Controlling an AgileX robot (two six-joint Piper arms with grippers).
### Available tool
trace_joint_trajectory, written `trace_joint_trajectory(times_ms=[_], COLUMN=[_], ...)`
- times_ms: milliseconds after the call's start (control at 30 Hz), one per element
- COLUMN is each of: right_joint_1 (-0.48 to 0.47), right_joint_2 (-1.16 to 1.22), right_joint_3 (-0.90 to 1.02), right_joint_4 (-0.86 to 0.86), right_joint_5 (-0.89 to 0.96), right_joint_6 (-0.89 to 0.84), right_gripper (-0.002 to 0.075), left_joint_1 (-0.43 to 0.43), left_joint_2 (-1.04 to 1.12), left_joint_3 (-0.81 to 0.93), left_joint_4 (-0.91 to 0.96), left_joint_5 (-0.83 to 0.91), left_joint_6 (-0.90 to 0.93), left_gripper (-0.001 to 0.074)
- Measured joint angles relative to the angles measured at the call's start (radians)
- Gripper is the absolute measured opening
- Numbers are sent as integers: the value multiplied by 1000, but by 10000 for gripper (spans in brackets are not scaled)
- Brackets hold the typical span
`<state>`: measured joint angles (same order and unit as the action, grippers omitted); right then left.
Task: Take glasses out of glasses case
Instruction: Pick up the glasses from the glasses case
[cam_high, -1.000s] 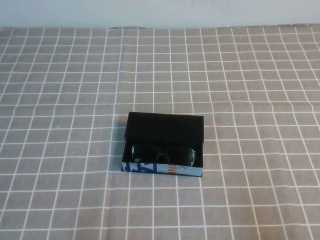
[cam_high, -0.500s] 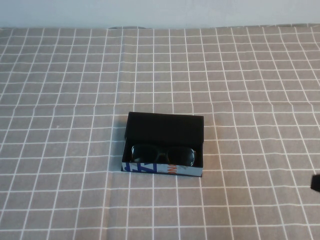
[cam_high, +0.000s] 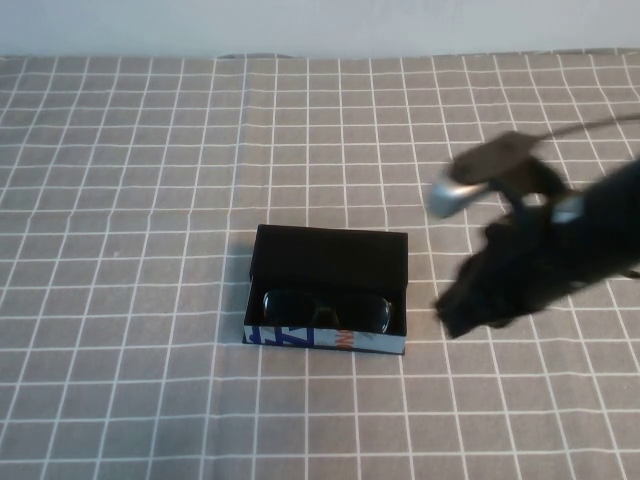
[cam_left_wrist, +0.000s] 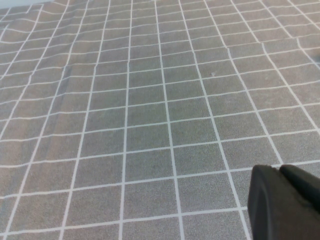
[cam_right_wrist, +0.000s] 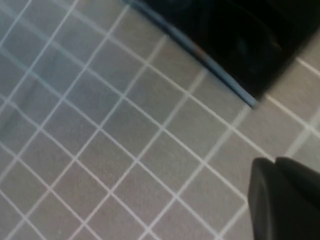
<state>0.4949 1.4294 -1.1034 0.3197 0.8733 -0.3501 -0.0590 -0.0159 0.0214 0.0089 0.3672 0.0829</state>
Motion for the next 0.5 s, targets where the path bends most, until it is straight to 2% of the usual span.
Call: trace_joint_trajectory(times_ms=[100, 200, 367, 500], right_joint_1=[94, 148, 170, 170], right_joint_2=[106, 213, 369, 472], right_joint_3=[-122, -226, -376, -463], right_joint_4=[-33, -37, -43, -69], right_joint_5=[23, 35, 39, 45], right_joint_6=[-119, -226, -338, -410], right_gripper=[-13, 28, 218, 297], left_joint_1=[0, 0, 0, 0], left_joint_2=[0, 0, 0, 0], left_joint_3=[0, 0, 0, 0], left_joint_4=[0, 0, 0, 0], left_joint_5=[0, 0, 0, 0], left_joint_6=[0, 0, 0, 0], left_gripper=[-5, -4, -4, -5])
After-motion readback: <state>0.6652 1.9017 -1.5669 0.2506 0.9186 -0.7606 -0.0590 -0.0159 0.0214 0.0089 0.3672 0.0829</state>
